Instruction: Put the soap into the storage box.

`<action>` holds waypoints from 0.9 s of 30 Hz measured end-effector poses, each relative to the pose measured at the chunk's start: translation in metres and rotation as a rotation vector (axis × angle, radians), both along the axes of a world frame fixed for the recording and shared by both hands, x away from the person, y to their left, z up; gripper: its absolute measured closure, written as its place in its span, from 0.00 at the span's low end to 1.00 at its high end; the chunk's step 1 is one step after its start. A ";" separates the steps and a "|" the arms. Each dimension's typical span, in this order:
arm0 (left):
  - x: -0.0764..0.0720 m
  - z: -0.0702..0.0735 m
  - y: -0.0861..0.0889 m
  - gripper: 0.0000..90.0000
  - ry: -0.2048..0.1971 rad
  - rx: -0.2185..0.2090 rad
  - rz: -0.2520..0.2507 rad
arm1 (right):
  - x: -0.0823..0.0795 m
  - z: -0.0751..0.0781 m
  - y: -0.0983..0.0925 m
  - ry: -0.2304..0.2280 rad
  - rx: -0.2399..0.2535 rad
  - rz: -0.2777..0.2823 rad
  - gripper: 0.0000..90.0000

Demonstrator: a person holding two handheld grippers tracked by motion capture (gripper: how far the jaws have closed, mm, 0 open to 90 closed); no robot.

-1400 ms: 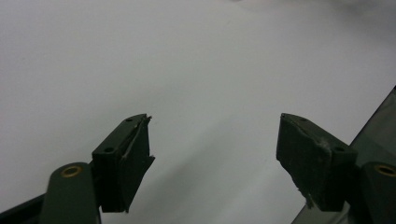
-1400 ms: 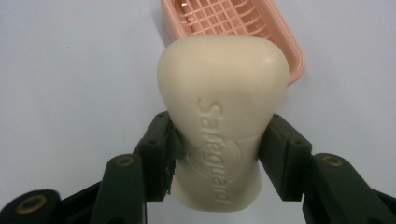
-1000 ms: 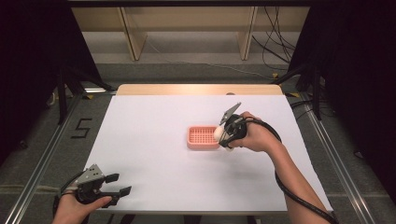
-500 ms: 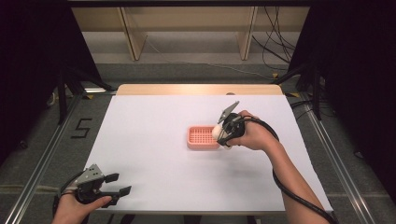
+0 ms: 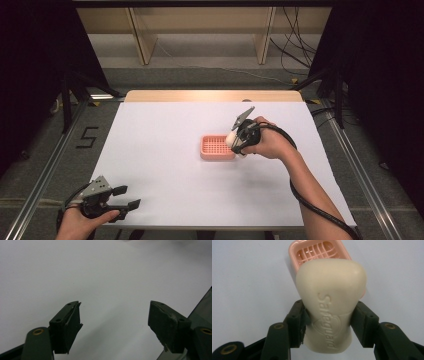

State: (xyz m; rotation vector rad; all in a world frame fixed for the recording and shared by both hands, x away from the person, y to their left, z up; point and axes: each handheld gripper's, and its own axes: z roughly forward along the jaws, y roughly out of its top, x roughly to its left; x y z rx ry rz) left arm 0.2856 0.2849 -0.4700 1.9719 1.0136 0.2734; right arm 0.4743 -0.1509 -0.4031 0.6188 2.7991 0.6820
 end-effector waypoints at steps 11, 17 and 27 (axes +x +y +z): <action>0.000 0.000 -0.001 0.28 0.002 -0.005 0.001 | 0.004 -0.001 0.001 0.000 0.000 -0.009 0.56; 0.000 -0.001 -0.001 0.28 -0.001 -0.004 0.008 | 0.007 -0.001 0.002 -0.003 0.003 -0.001 0.56; 0.000 -0.001 -0.001 0.28 -0.001 -0.007 0.007 | 0.011 -0.002 0.005 -0.011 0.002 0.000 0.56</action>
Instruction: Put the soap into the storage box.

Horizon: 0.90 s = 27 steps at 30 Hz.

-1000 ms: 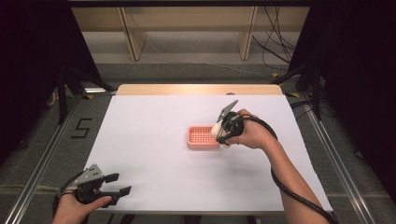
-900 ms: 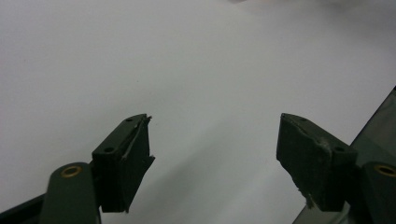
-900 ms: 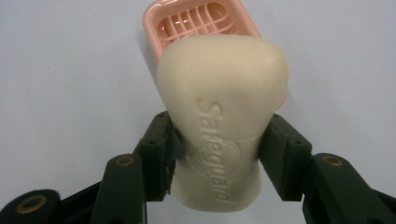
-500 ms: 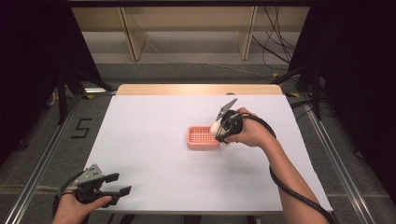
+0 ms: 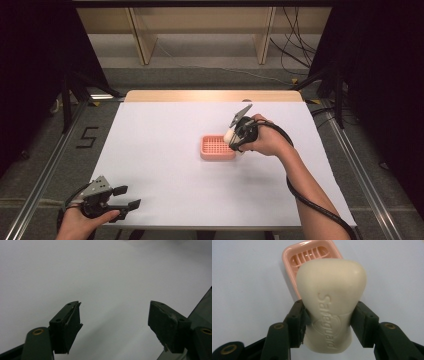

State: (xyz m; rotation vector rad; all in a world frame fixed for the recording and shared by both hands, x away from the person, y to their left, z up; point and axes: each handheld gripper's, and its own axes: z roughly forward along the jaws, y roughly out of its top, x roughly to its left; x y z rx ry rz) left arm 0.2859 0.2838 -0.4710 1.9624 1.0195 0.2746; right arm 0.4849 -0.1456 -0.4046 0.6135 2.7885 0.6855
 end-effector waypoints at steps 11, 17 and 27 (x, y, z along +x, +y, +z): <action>0.000 0.000 0.000 0.28 0.001 -0.001 -0.003 | 0.002 0.001 0.004 0.002 -0.001 -0.003 0.56; 0.000 0.000 0.000 0.28 0.000 0.005 0.003 | 0.005 0.002 0.006 -0.008 -0.005 0.013 0.56; 0.000 -0.001 0.000 0.28 -0.001 0.000 -0.007 | 0.008 0.003 0.009 -0.028 -0.001 0.027 0.56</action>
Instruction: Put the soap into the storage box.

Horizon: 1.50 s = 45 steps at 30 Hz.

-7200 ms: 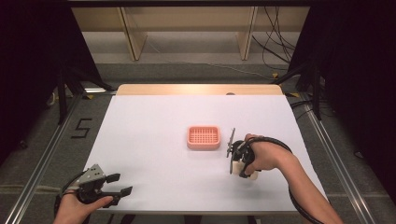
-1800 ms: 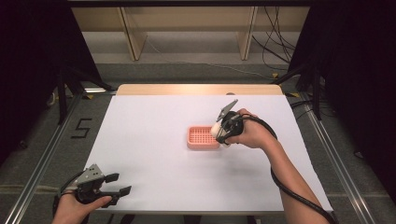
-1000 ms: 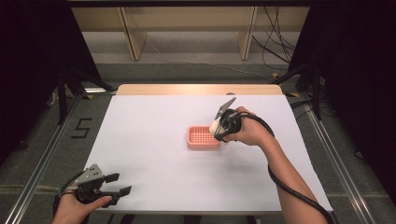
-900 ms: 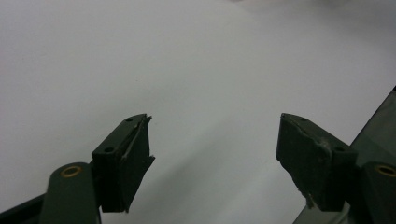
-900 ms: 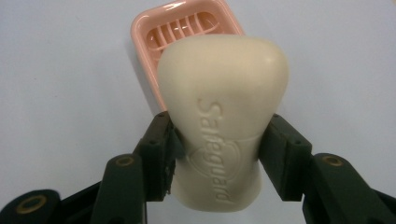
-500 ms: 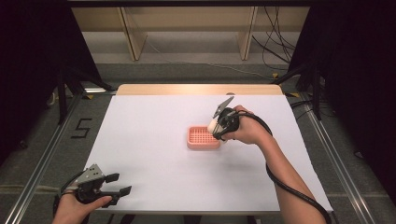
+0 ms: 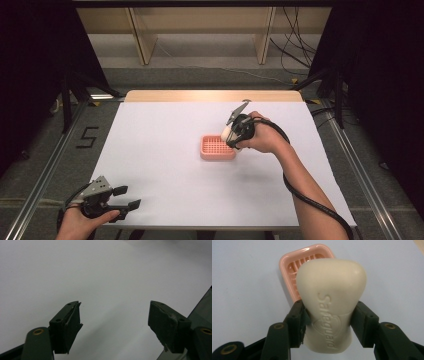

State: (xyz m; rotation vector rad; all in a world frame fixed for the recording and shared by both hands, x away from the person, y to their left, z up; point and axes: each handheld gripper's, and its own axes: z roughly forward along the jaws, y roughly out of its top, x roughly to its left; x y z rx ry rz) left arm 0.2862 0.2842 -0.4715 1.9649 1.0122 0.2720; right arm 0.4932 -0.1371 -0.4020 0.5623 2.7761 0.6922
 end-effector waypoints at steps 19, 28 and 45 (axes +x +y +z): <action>0.000 0.000 0.000 0.28 -0.003 -0.006 0.004 | 0.003 -0.003 0.009 0.021 0.005 -0.015 0.56; 0.000 0.000 0.000 0.28 -0.004 -0.002 0.008 | 0.004 -0.003 0.013 0.024 0.003 -0.011 0.56; 0.000 -0.001 0.000 0.28 -0.005 -0.012 -0.001 | 0.007 -0.002 0.020 0.024 -0.003 -0.009 0.56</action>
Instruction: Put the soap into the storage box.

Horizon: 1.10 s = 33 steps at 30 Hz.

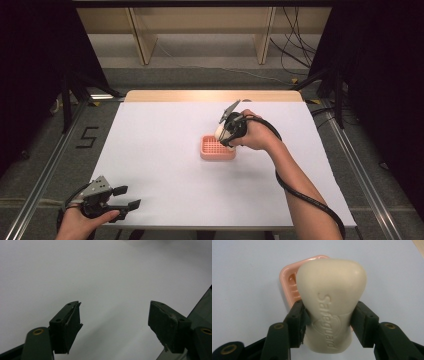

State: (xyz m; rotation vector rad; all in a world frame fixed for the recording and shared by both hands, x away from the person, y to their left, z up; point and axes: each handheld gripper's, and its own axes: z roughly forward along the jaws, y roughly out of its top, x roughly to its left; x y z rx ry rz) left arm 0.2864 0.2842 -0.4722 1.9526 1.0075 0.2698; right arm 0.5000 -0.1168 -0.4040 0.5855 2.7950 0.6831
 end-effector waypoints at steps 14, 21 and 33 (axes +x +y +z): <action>0.000 0.000 0.000 0.28 0.007 0.005 -0.004 | 0.003 -0.004 0.003 0.006 -0.005 0.013 0.56; 0.000 0.000 0.000 0.28 0.007 0.006 -0.004 | 0.004 -0.006 0.005 0.010 -0.005 0.009 0.56; 0.000 0.000 0.001 0.28 0.009 0.006 -0.005 | 0.005 -0.009 0.007 0.012 -0.010 0.010 0.56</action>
